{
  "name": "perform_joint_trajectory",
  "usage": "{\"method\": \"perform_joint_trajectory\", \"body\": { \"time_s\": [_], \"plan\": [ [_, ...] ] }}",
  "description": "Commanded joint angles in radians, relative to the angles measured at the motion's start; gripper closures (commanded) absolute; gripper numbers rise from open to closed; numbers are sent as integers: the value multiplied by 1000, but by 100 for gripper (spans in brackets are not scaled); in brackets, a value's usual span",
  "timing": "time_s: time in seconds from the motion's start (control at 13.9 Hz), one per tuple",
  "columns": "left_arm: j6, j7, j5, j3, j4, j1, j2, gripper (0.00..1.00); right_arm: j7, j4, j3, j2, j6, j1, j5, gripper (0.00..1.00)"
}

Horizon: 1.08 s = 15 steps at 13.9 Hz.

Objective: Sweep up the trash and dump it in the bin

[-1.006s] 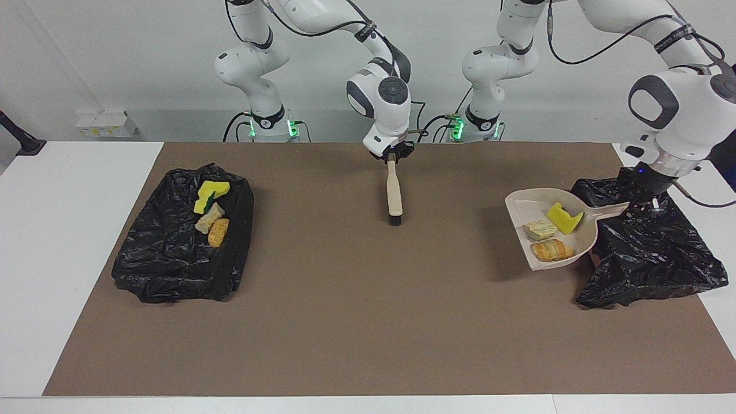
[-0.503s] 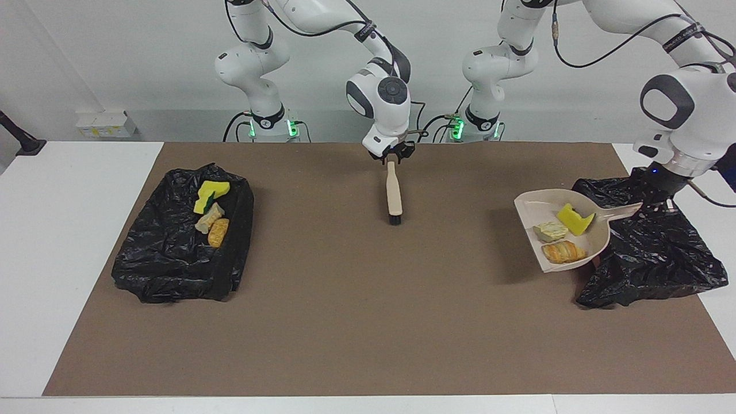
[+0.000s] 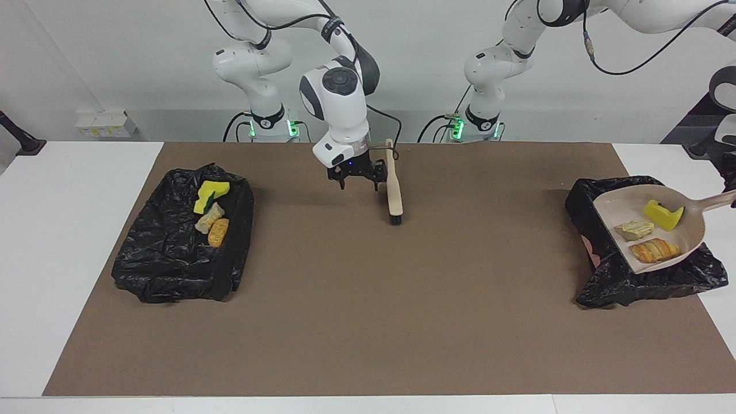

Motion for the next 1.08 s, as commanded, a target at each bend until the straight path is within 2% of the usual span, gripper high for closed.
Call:
{"method": "perform_joint_trajectory", "body": {
  "time_s": [0.0, 0.14, 0.29, 0.57, 0.72, 0.86, 1.01],
  "plan": [
    [25, -154, 200, -2, 19, -39, 1, 100, -105, -11, 11, -79, -53, -114, -20, 0],
    [30, -222, 325, -2, -19, -76, -19, 100, -177, -2, 11, -114, -90, -198, -67, 0],
    [51, -266, 483, -4, -59, -89, -48, 100, -273, 77, 12, -118, -169, -270, -87, 0],
    [66, -315, 614, -5, -102, -95, -82, 100, -317, 208, 12, -105, -289, -348, -84, 0],
    [56, -323, 575, -19, -103, -95, -111, 100, -324, 229, 11, -105, -314, -356, -67, 0],
    [34, -323, 402, -18, -102, -98, -136, 100, -324, 246, 9, -107, -337, -356, -67, 0],
    [-21, -337, 262, -19, -103, -124, -143, 100, -354, 314, -26, -104, -412, -358, -66, 0]
  ]
}}
